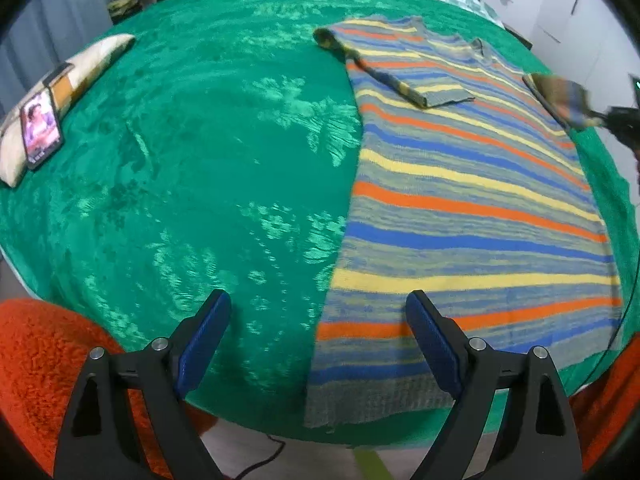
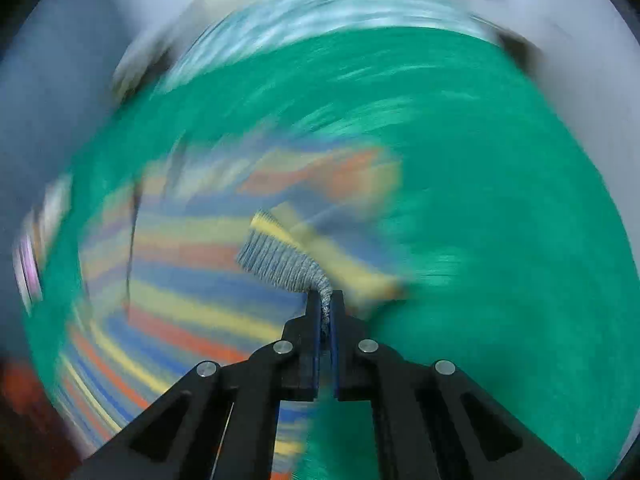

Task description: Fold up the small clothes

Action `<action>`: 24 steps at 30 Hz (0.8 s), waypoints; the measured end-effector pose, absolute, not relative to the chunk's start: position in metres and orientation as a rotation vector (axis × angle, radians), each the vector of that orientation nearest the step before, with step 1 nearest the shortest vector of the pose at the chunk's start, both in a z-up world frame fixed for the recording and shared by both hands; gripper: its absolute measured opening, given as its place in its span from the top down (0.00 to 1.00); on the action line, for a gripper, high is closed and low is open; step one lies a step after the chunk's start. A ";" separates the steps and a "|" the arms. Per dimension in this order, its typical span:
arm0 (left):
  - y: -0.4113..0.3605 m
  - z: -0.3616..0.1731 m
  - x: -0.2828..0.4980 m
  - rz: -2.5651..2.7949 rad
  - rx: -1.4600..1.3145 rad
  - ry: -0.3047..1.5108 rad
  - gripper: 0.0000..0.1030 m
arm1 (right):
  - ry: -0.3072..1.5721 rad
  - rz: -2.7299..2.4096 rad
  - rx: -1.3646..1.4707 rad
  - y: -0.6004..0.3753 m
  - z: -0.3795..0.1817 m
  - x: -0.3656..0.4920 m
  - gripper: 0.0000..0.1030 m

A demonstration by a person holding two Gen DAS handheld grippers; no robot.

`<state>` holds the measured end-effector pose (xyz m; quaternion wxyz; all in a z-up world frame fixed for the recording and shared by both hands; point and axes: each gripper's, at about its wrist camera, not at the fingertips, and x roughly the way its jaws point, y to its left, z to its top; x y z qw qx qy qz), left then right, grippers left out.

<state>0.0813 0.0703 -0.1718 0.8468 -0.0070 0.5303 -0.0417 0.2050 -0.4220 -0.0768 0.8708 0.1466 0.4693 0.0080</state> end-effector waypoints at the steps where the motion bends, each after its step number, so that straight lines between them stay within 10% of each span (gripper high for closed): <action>1: 0.068 -0.173 0.081 -0.096 -0.015 1.122 0.12 | 0.939 -0.066 0.435 -0.465 -0.067 0.190 0.97; 10: 0.053 -0.176 0.077 -0.096 0.054 1.127 0.12 | 0.937 -0.247 0.786 -0.576 -0.106 0.124 0.95; 16: 0.055 -0.177 0.076 -0.089 0.060 1.131 0.12 | 0.857 -0.221 0.917 -0.570 -0.132 0.116 0.63; 19: 0.055 -0.179 0.078 -0.087 0.057 1.139 0.12 | 0.899 -0.270 0.833 -0.562 -0.135 0.112 0.97; 24: 0.054 -0.180 0.079 -0.087 0.062 1.139 0.12 | 0.814 -0.385 0.792 -0.587 -0.109 0.091 0.97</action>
